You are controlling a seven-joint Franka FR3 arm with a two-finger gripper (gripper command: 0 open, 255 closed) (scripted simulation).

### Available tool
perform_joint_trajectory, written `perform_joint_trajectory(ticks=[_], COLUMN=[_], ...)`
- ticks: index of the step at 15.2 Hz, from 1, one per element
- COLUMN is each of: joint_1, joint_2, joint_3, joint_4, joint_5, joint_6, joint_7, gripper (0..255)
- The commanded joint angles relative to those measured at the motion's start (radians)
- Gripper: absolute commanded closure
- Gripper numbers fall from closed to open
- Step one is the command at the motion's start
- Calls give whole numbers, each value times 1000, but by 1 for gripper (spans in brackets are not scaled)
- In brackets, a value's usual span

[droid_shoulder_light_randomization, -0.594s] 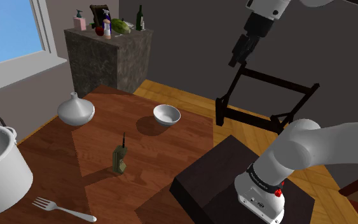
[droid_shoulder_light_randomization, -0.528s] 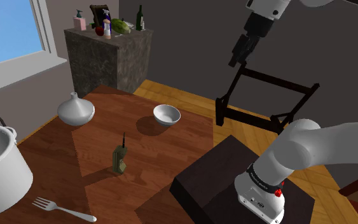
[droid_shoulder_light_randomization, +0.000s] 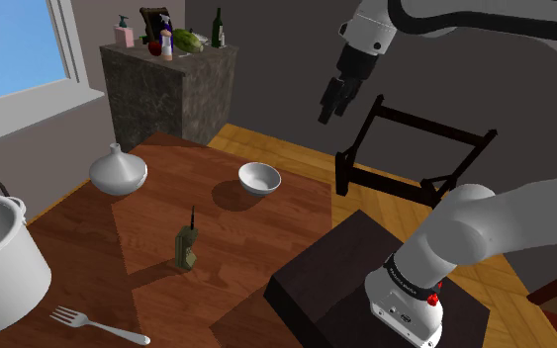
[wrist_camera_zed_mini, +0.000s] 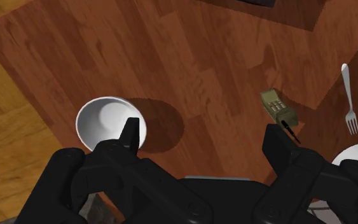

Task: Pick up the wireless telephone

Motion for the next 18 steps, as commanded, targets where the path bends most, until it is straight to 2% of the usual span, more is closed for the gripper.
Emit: perform_joint_trajectory(ticks=[1, 10, 18], joint_1=[10, 45, 68], joint_2=[44, 305, 590], joint_3=[25, 146, 241], joint_4=[-13, 1, 90], joint_5=[9, 16, -58], joint_6=[52, 272, 432], joint_7=[11, 83, 181], gripper=[0, 0, 0])
